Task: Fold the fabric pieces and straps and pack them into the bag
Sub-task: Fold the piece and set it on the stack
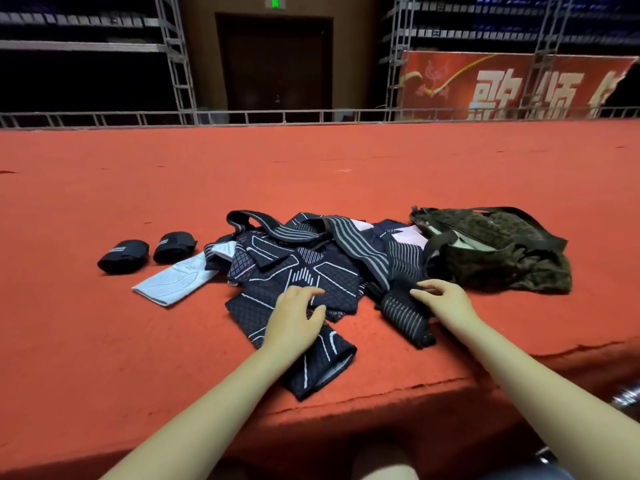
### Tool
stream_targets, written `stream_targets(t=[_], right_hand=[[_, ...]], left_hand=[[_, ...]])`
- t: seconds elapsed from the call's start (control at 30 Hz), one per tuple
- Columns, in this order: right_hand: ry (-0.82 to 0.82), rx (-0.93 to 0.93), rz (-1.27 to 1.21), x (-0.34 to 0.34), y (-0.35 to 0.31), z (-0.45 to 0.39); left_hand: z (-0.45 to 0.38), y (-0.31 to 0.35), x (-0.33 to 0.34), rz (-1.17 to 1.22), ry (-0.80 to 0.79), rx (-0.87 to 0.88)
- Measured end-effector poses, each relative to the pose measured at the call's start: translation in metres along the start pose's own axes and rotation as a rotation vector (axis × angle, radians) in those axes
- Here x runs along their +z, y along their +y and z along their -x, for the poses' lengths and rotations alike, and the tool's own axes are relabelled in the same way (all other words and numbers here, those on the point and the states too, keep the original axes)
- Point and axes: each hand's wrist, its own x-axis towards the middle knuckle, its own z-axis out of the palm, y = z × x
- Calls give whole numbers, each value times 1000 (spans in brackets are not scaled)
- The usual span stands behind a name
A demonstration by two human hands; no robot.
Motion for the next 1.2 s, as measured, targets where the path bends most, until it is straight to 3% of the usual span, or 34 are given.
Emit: stream_targets(t=[0.13,0.33,0.5,0.77,0.83,0.97,1.2], right_hand=[[59,-181,-126,4,-11,24],[44,-490,-183,-22,-58,48],[34,-593,-263,-38,-100,49],[96,-564,-320,-4,-129,47],[66,-476,-309,16,-132,49],[-144,-227,-369,56,-132,68],[-223,-178,-457,88,-143,83]], left_hand=[[-3,40,19,246,-28,45],[-16,77,13,487,85,162],[-17,106,-11,781,56,150],[-6,95,-43,976,159,-23],[-1,86,-52,986,207,-57],[8,54,-69,962,286,-148],[17,20,-115,680,444,-53]])
